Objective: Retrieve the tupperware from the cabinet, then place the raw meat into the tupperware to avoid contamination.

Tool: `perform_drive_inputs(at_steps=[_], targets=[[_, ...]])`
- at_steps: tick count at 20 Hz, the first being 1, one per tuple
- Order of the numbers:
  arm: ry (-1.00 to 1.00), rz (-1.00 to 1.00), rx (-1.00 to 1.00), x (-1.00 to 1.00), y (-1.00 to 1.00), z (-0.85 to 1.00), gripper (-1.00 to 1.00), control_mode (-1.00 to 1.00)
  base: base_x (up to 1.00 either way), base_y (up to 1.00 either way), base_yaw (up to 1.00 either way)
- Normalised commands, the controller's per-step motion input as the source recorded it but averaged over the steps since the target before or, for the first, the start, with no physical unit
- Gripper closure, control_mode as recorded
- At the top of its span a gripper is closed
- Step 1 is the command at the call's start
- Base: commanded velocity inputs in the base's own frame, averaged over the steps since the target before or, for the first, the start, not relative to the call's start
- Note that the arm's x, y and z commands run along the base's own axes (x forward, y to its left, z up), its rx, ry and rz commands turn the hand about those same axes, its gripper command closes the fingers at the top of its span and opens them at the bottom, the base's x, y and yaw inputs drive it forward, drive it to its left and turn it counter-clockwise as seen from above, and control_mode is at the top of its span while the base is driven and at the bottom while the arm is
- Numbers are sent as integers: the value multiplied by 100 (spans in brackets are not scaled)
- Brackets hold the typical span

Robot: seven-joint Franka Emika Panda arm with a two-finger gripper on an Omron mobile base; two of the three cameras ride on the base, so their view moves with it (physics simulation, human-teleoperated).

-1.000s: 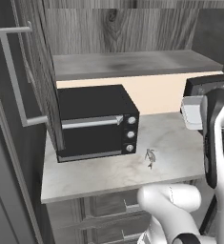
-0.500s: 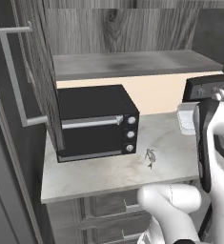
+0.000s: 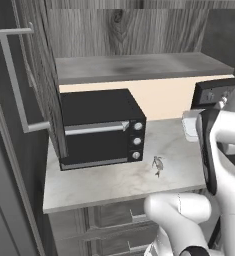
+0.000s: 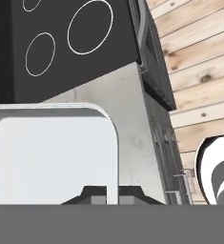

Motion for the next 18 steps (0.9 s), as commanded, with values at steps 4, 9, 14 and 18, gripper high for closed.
perform_drive_inputs(at_steps=[4,9,14,18], targets=[[9,0,0,43,-14,-31,100,-100,0,0,0],[10,0,0,50,-8,-37,100,-100,0,0,0],[13,0,0,42,-5,-44,100,-100,0,0,0],[4,3,6,26,-3,-37,100,-100,0,0,0]])
